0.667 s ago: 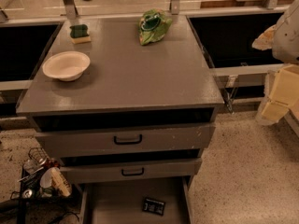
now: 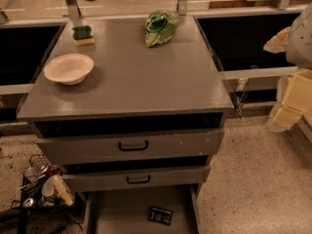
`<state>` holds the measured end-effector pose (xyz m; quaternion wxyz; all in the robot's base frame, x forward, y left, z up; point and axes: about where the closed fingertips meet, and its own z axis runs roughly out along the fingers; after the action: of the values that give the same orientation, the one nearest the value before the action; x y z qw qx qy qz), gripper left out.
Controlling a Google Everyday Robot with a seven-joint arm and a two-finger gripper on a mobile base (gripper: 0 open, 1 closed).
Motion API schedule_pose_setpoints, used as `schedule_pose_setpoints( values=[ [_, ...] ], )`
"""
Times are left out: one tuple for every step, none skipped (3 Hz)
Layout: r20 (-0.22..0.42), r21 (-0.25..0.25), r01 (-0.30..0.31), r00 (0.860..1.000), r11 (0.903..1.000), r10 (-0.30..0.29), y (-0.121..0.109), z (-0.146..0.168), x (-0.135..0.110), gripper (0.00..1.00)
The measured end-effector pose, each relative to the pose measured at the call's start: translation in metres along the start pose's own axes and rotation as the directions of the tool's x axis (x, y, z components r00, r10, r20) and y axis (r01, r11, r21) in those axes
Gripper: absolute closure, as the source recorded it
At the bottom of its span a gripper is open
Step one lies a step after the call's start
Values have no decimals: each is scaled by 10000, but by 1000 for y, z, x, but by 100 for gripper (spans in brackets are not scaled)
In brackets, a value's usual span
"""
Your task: Pick rxbar blueberry from bottom drawer and place on counter
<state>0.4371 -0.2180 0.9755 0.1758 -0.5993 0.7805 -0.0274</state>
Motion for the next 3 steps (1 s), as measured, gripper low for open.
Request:
schedule_pose_setpoints(
  values=[
    [485, -16, -177, 9987, 9998, 178, 7, 20, 14, 0],
    [747, -196, -347, 9966, 9992, 361, 15, 41, 29, 0],
    [1143, -803, -432, 9921, 9958, 523, 26, 73, 49, 0]
  ],
)
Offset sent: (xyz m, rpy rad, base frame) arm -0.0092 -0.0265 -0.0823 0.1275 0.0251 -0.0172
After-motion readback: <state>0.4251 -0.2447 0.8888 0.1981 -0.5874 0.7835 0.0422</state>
